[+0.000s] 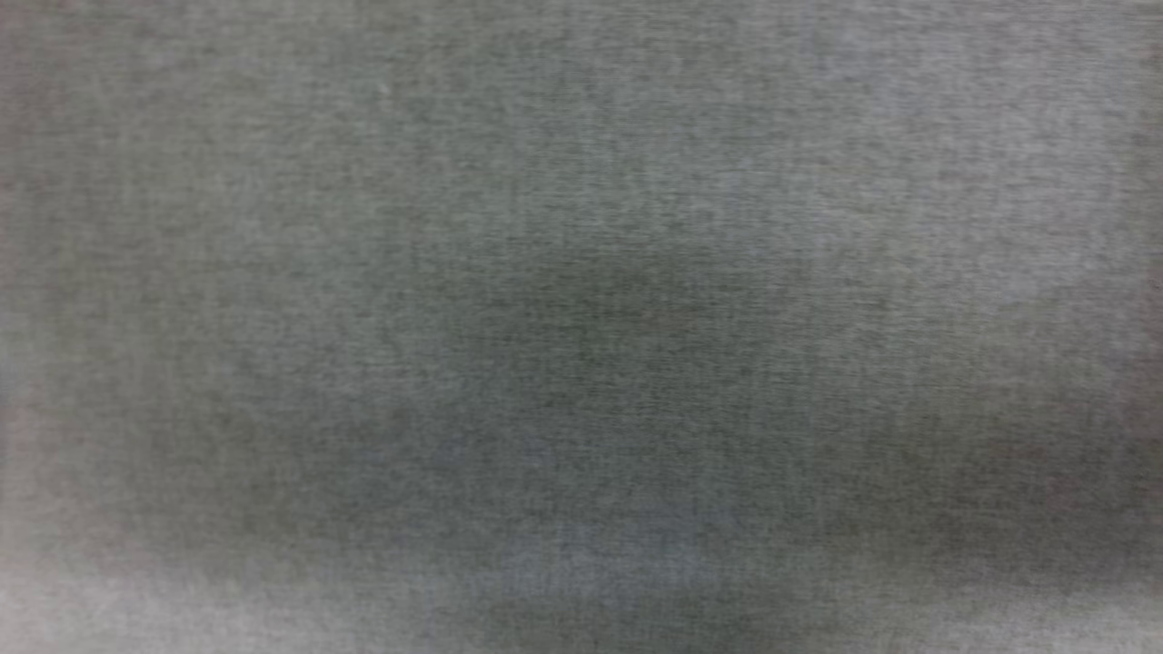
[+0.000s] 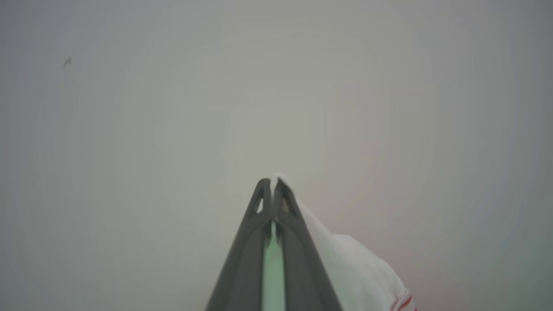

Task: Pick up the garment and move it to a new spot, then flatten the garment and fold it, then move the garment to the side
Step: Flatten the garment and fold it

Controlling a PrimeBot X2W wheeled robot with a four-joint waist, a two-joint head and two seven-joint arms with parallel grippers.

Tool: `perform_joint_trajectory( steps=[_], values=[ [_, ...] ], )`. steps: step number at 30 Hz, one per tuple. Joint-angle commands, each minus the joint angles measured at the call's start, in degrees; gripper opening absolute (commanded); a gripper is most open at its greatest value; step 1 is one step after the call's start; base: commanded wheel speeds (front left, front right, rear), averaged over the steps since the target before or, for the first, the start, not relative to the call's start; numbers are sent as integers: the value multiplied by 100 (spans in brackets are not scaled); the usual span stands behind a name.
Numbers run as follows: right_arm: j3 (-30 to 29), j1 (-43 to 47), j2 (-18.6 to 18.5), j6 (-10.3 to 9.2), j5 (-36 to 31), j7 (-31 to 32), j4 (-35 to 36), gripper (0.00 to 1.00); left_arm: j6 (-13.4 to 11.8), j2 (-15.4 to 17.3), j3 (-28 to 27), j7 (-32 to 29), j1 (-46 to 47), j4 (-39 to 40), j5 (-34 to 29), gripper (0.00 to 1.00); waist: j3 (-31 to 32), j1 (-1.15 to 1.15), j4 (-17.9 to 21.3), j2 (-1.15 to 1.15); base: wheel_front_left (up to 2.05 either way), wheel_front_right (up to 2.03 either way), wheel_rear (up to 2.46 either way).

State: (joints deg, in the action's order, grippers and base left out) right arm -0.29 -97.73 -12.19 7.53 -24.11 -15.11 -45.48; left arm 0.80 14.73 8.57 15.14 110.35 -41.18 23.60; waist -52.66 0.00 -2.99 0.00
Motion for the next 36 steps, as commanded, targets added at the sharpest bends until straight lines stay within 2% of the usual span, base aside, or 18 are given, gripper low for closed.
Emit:
perform_joint_trajectory(
  steps=[1,5,10,15,22,26,31,34,36],
  values=[
    [-83,99,-9,-7,2,0,-264,0,43,-60,-100,-6,-189,-82,-67,0,75,0,-231,0,0,0,0],
    [7,-32,-1,-8,120,-3,-594,0,189,-160,-321,-4,-512,-280,-143,0,296,0,-317,0,0,0,0],
    [471,214,-152,-8,476,-1,-740,0,387,-307,-431,-5,-968,-576,-116,0,723,0,-409,0,0,0,0],
    [1109,757,-365,-8,1200,-2,-1049,0,591,-367,-259,-34,-1636,-1163,-11,0,1463,0,-488,0,0,0,0],
    [2267,1951,-789,-8,2604,0,-997,0,671,-377,-44,-348,-2950,-1276,346,0,2479,0,-517,0,0,0,0],
    [2890,2717,-1183,-8,3484,114,-679,0,670,-312,8,-503,-3964,-923,607,0,2948,0,-525,0,0,0,0],
    [3471,3745,-1768,-7,4530,513,199,0,667,-155,40,-839,-5325,-70,858,0,3434,0,-497,0,0,0,0],
    [3559,4281,-2213,-8,4960,735,793,0,523,-111,52,-1173,-6214,651,973,0,3655,0,-479,0,0,0,0],
    [3570,4695,-2457,-8,5167,882,1176,0,339,-58,29,-1438,-6832,1266,1036,0,3787,0,-462,0,0,0,0]
  ],
)
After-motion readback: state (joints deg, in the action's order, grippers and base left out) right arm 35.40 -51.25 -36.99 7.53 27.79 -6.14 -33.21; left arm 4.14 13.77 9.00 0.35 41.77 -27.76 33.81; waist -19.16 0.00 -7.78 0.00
